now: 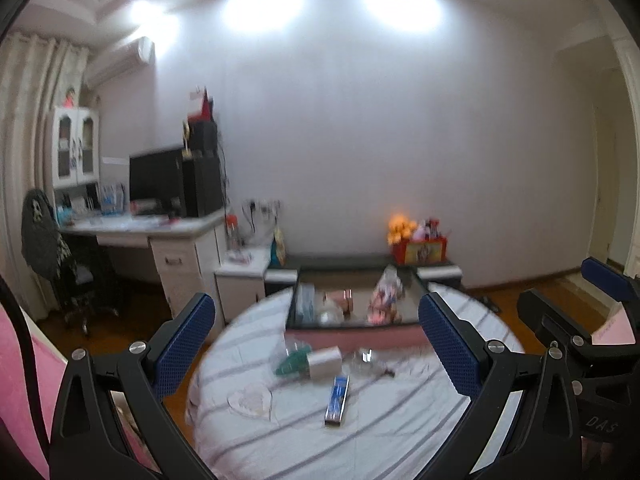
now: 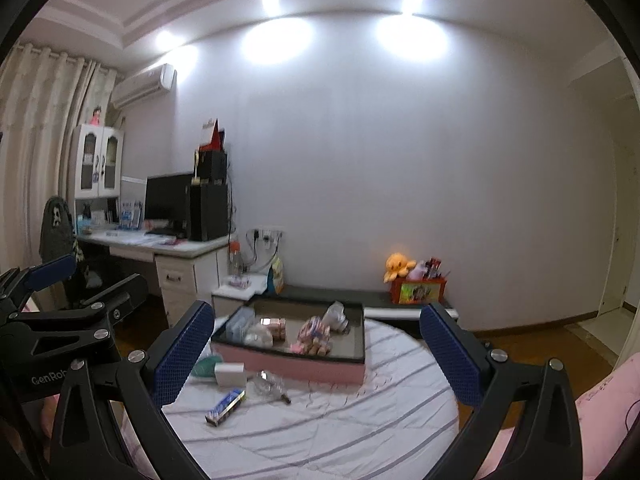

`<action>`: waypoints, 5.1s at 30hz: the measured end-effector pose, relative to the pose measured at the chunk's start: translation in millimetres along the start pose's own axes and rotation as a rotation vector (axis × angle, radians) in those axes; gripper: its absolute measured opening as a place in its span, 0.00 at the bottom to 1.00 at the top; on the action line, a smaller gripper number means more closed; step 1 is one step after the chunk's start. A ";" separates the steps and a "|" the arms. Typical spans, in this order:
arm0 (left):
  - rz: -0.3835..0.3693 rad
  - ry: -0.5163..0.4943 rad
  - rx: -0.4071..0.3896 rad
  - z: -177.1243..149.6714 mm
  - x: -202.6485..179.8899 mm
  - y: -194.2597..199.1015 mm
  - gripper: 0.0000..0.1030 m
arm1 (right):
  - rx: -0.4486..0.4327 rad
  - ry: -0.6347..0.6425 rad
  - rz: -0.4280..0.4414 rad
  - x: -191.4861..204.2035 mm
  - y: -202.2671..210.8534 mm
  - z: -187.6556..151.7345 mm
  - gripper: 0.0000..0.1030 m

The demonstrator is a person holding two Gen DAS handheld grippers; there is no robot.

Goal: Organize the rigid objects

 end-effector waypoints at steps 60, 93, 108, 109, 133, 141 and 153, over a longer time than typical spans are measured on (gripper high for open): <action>0.094 0.076 0.561 -99.5 57.9 -199.9 0.20 | 0.641 -0.028 0.429 68.2 -278.1 -127.5 0.51; -0.090 -0.040 0.028 4.9 -43.8 -0.1 0.20 | 0.071 -0.016 0.107 6.1 -43.8 6.1 0.52; -0.069 -0.077 -0.054 30.3 -56.7 -32.0 0.20 | -0.006 -0.007 0.064 3.3 -60.5 33.1 0.52; -0.065 -0.077 -0.054 31.6 -57.1 -39.0 0.20 | -0.005 -0.007 0.062 3.9 -61.7 33.3 0.52; 0.015 -0.197 0.376 -26.2 -56.7 -313.0 0.22 | 0.402 -0.054 0.190 -1.0 -318.6 -63.6 0.52; 0.020 -0.225 0.424 -35.4 -63.9 -323.9 0.30 | 0.475 -0.124 0.209 -12.7 -327.8 -90.4 0.52; 0.034 -0.103 0.235 6.0 -32.9 -241.6 0.81 | 0.365 -0.136 0.170 -26.3 -265.8 -50.9 0.86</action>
Point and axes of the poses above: each gripper's, at about its wrist camera, not at the fingertips, and y roughly against the way its jaws point, x to its left, z to its top, the point moved 1 cm from there along -y, roughly the way its jaws point, and after that the axes turned 14 degrees about y, right-handed, at the moved point
